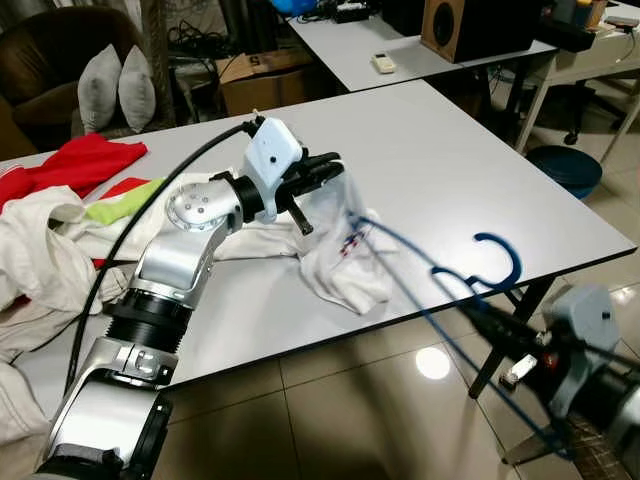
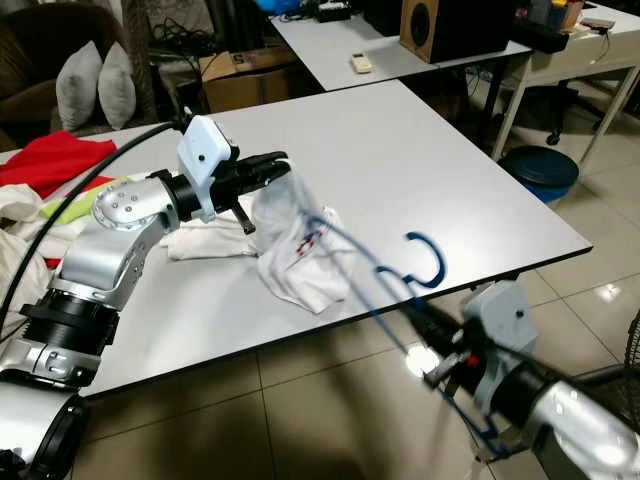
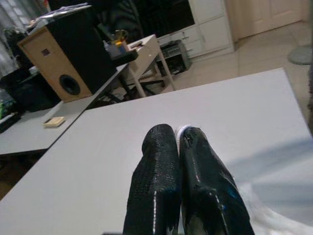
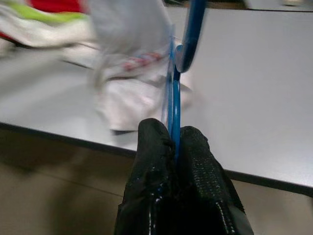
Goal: Hang hanger
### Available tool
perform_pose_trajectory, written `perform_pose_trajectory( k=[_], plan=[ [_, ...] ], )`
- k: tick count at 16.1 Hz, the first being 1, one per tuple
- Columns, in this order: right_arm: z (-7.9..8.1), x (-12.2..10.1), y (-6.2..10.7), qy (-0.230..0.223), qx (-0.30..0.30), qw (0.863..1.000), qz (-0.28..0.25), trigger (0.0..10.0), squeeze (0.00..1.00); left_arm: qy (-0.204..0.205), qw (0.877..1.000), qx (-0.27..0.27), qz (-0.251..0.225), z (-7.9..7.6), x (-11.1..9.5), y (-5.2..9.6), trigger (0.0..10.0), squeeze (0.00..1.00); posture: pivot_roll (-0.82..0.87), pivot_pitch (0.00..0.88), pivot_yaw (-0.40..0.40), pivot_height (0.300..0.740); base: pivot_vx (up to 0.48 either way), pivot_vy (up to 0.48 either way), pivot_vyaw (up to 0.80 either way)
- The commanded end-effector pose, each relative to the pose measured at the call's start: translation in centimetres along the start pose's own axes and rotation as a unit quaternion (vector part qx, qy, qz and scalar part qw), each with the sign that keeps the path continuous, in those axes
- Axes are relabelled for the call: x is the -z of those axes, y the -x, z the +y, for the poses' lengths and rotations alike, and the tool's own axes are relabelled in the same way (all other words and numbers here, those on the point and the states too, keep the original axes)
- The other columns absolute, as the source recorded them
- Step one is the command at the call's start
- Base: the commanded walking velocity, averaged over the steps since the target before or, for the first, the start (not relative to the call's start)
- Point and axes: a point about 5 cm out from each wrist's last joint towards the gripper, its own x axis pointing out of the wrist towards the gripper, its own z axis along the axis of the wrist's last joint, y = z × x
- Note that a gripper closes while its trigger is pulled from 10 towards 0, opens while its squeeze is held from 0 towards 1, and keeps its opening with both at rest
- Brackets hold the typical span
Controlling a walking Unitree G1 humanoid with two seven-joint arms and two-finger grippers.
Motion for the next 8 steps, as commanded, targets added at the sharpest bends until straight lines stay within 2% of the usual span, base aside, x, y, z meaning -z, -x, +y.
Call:
perform_pose_trajectory(
  k=[1,5,6,7,8],
  plan=[
    [-1.0,-0.2,0.0,0.012,0.030,0.999,-0.002,10.0,0.00,-0.008,1.000,0.008,0.002,0.4,-0.5,0.6,0.0,0.00,-0.35,0.000,0.125,0.740,0.000,0.000,0.00],
    [-3.4,-0.8,0.4,0.033,0.087,0.996,-0.016,10.0,0.00,-0.019,0.999,0.013,0.026,0.8,-0.1,1.7,0.0,0.00,-0.35,0.000,0.120,0.740,0.000,0.000,0.00],
    [-3.2,-1.1,0.6,0.034,0.071,0.997,-0.025,10.0,0.00,-0.014,1.000,-0.005,0.026,1.2,-0.2,1.7,0.0,0.00,-0.35,0.000,0.113,0.740,0.000,0.000,0.00],
    [-1.4,-2.0,1.0,0.020,-0.001,0.998,-0.057,10.0,0.00,-0.008,0.998,-0.046,0.032,1.9,0.0,1.8,0.0,0.00,-0.34,0.000,0.109,0.740,0.000,0.000,0.00],
    [-0.8,-2.2,1.2,0.013,-0.021,0.998,-0.062,10.0,0.00,-0.008,0.998,-0.052,0.033,2.0,0.0,1.7,0.0,0.00,-0.34,0.000,0.109,0.740,0.000,0.000,0.00]
  ],
)
